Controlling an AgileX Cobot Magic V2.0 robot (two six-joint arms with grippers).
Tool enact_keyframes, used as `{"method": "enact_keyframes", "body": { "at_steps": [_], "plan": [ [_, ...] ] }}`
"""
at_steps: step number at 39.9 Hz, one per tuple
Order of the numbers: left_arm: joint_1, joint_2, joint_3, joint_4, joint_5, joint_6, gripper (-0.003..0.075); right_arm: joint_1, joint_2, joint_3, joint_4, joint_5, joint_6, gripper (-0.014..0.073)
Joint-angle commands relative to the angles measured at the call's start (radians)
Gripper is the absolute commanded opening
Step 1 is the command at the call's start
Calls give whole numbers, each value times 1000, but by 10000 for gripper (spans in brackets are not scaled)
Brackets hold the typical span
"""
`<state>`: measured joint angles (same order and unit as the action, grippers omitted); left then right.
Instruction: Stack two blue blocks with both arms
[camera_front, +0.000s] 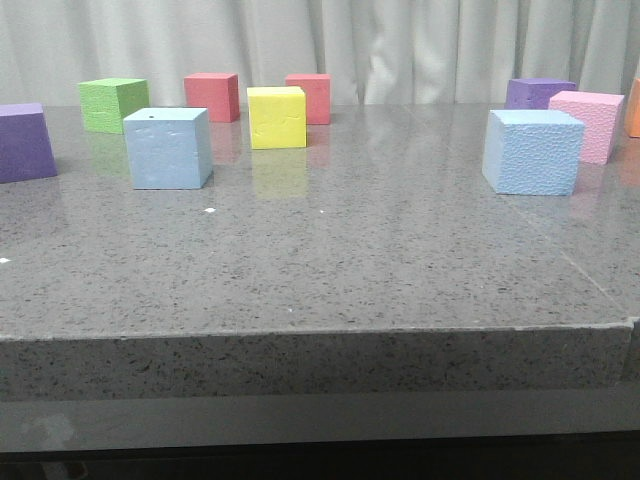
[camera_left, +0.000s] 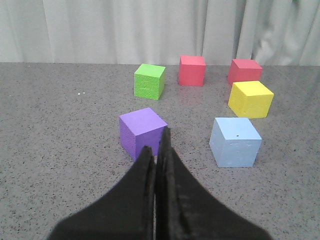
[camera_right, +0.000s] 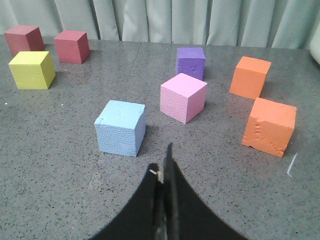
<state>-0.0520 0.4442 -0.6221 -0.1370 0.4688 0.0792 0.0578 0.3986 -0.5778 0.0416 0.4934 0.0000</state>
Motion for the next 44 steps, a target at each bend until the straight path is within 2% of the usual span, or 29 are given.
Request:
{"method": "enact_keyframes", "body": {
  "at_steps": [1,6,8,10,14,17,19,21,44],
  "plan": [
    [3,14,-28,-12,-71,1,-19,-9,16,-30,-9,-75,0,-67],
    [3,14,-28,-12,-75,1,-14,-9,16,-30,-9,-83,0,-51],
    [3,14,-28,-10,-77,1,21,-9,16,-30,-9,-90,0,-2],
    [3,14,-28,-1,-81,1,97,-9,16,-30,-9,-97,0,111],
    [3,14,-28,28,-100,1,335,-9,16,-30,-12,-97,0,395],
    [3,14,-28,42,-108,1,484,-9,16,-30,-12,-95,0,540],
    [3,14,-28,45,-115,1,533,-9,16,-30,-12,-95,0,585],
    [3,14,-28,45,-115,1,540,-9,16,-30,-12,-95,0,599],
    [3,14,-28,45,-115,1,401,-9,43,-49,10,-75,0,596]
  ]
}}
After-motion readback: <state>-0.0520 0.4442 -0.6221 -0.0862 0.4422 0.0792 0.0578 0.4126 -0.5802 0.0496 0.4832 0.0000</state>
